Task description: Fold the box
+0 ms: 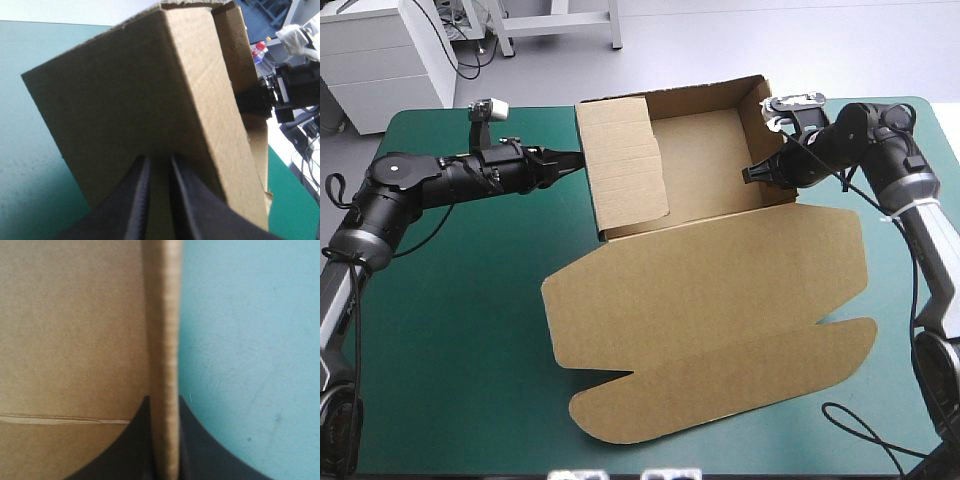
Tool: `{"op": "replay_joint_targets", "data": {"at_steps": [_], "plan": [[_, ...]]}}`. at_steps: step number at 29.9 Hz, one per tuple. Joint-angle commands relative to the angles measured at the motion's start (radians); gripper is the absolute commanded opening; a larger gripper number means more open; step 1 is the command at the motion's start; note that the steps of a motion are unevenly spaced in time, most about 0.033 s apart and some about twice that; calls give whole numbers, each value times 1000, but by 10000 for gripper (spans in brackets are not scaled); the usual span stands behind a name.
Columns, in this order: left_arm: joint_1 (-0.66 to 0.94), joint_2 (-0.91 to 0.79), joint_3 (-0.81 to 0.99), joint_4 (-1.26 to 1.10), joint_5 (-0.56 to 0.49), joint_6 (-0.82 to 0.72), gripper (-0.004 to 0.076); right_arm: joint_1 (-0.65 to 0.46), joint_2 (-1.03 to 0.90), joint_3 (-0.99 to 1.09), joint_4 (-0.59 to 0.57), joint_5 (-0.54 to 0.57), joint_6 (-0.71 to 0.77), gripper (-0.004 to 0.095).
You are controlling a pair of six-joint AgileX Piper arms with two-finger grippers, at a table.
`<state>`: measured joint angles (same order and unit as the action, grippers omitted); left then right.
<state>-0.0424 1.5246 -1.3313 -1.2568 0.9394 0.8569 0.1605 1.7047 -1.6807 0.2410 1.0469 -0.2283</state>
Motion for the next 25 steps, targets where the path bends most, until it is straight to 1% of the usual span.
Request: {"op": "replay_joint_targets", "data": {"at_steps": [1, 2, 5, 7, 8, 12, 19, 21, 25], "plan": [[-6, -46, -35, -64, 32, -7, 277, -2, -44, -32, 28, -45, -6, -15], [-6, -46, -35, -64, 39, -7, 349, -2, -44, -32, 28, -41, -6, -15], [-6, -46, -35, -67, 49, -16, 491, -2, -44, -32, 26, -30, -6, -15], [-6, -46, -35, -68, 49, -53, 545, -2, -44, -32, 26, -26, -6, -15], [-6, -46, -35, -68, 49, -73, 558, -2, -44, -32, 26, -26, -6, -15], [-6, -46, -35, -76, 58, -123, 558, -2, -44, -32, 26, -19, -6, -15], [-6, -44, -35, -88, 66, -123, 557, -2, -44, -32, 26, -6, -6, -15], [-6, -43, -35, -104, 37, -123, 544, -2, -44, -32, 26, -6, -6, -15], [-6, -40, -35, -111, 37, -138, 512, -2, -44, -32, 20, -6, -6, -15]]}}
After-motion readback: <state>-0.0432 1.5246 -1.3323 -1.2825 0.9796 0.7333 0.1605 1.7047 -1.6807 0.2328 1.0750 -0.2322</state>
